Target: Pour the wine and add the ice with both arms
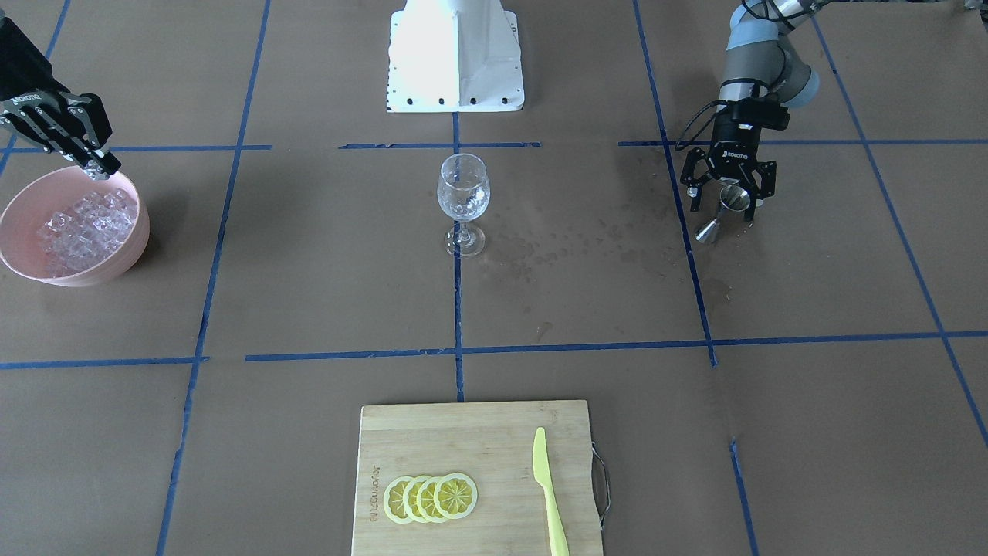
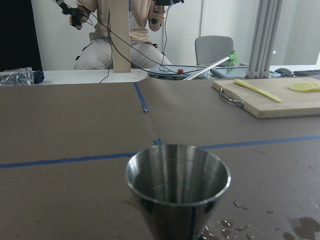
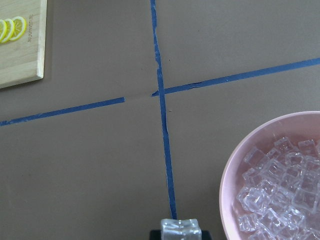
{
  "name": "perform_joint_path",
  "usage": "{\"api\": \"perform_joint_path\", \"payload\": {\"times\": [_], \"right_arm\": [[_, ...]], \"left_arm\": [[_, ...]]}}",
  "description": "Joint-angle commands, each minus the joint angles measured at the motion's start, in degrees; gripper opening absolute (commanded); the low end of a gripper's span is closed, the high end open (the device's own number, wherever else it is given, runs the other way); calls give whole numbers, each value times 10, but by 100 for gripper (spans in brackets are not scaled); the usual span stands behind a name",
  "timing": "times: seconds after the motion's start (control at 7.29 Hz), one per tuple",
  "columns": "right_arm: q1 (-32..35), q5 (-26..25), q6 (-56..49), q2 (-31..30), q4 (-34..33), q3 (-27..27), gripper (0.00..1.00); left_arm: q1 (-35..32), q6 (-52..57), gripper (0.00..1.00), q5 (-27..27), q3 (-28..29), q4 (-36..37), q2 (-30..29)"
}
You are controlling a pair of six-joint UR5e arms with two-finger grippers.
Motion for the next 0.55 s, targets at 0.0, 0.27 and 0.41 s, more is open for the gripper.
{"api": "perform_joint_path", "payload": {"times": [0.0,0.27,0.41], "right_arm": [[0,0,10,9,-1,3,0],[0,1,15,13,0,5,0],[0,1,28,24,0,8,0]], "left_arm": [[1,-1,100,-46,-82,58,47],[0,-1,100,-108,-85,65,48],[0,-4,100,-156,-114,85,74]]}}
